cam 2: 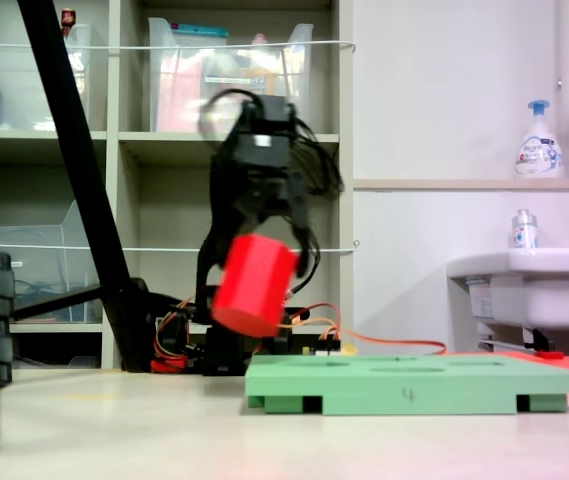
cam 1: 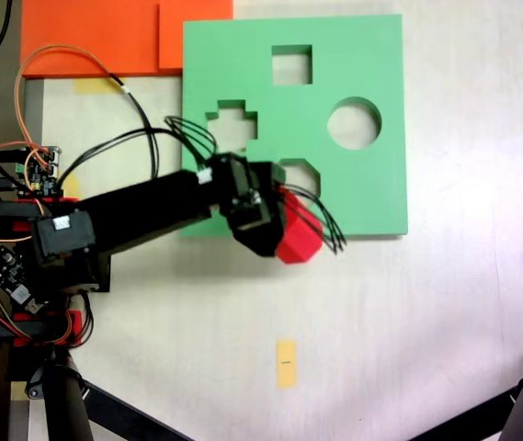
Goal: Put the octagonal pillar block into the corresponding hole
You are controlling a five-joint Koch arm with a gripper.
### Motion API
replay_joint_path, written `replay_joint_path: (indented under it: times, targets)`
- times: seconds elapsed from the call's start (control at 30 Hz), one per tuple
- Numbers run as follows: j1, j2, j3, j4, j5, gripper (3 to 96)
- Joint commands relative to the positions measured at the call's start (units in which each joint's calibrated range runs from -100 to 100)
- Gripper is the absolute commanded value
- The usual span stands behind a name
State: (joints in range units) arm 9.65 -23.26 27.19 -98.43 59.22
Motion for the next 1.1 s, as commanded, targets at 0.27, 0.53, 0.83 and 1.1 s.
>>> replay_joint_path:
  times: [0.27,0.53,0.83,1.1]
  targets:
    - [5.81,12.50,13.19,-1.57,6.25,25.3]
    - [6.50,18.51,13.19,-1.57,8.06,25.3]
    - [6.59,21.16,13.29,-1.57,8.40,25.3]
    - [6.89,22.14,13.78,-1.57,8.79,25.3]
